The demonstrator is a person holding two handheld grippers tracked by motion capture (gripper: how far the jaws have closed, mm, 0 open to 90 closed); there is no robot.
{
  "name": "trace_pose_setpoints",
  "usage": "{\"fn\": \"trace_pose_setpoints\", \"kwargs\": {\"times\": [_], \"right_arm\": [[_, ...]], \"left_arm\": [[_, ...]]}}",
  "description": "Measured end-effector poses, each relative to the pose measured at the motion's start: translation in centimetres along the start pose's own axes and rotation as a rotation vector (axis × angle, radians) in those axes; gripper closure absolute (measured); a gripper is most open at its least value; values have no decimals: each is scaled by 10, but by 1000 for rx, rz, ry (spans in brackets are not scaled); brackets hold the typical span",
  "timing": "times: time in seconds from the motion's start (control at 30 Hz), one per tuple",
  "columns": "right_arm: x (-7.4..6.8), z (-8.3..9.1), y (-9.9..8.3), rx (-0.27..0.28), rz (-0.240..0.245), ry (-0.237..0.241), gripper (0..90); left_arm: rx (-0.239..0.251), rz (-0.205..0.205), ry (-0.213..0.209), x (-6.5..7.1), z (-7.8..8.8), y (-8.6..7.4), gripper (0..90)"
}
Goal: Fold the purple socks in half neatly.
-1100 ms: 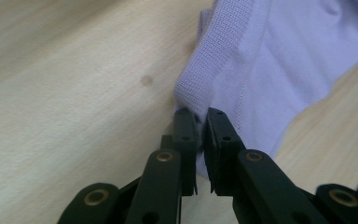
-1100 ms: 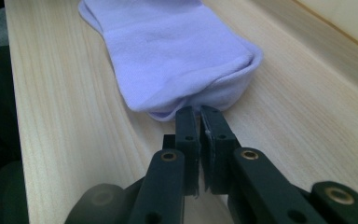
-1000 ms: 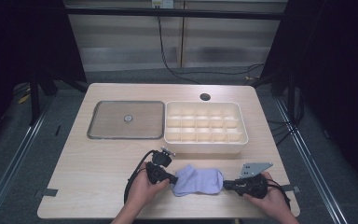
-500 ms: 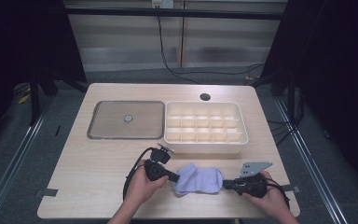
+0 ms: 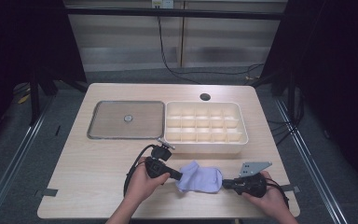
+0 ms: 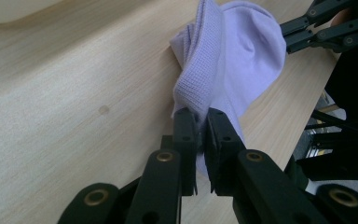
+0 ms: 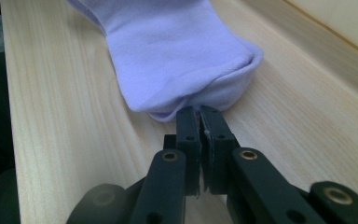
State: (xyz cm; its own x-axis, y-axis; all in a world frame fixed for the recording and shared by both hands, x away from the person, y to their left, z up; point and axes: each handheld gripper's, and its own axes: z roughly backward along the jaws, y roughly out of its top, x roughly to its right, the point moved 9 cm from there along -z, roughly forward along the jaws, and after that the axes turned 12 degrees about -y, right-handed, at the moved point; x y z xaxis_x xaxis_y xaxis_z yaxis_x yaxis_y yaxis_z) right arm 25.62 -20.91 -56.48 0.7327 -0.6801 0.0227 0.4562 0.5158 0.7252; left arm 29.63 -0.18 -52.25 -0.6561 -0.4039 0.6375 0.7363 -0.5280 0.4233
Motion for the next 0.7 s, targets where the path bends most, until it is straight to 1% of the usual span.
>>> {"fn": "trace_pose_setpoints", "kwargs": {"times": [0.03,0.13,0.27,0.33,0.4,0.43,0.47,0.53,0.57,0.6,0.63,0.7], "right_arm": [[0,0,0,0,0,0,870],[0,-1,1,4,0,3,870],[-1,-1,1,3,-4,4,870],[-1,-1,1,3,-2,6,870],[0,-1,1,5,-2,7,869],[-1,-1,1,3,-5,8,870],[0,-1,1,4,-3,9,868],[1,-1,1,3,0,5,869],[3,0,1,1,-4,-6,871],[5,0,0,-3,-13,-10,873],[9,2,0,7,-27,-14,876],[13,3,-1,6,-41,-35,879]], "left_arm": [[-3,-9,-3,0,0,0,835],[-1,-14,-13,5,-1,5,834],[-7,-23,-16,9,-2,9,834],[-4,-21,-19,10,-3,9,834],[-14,-24,-14,11,-3,10,835],[-4,-17,-18,12,-5,11,835],[-19,-27,-19,12,-5,11,835],[-21,-26,-18,12,-4,11,835],[-20,-23,-18,11,-4,11,835],[-20,-22,-16,11,-4,11,835],[-22,-22,-19,11,-4,11,835],[-24,-25,-20,12,-4,11,835]]}}
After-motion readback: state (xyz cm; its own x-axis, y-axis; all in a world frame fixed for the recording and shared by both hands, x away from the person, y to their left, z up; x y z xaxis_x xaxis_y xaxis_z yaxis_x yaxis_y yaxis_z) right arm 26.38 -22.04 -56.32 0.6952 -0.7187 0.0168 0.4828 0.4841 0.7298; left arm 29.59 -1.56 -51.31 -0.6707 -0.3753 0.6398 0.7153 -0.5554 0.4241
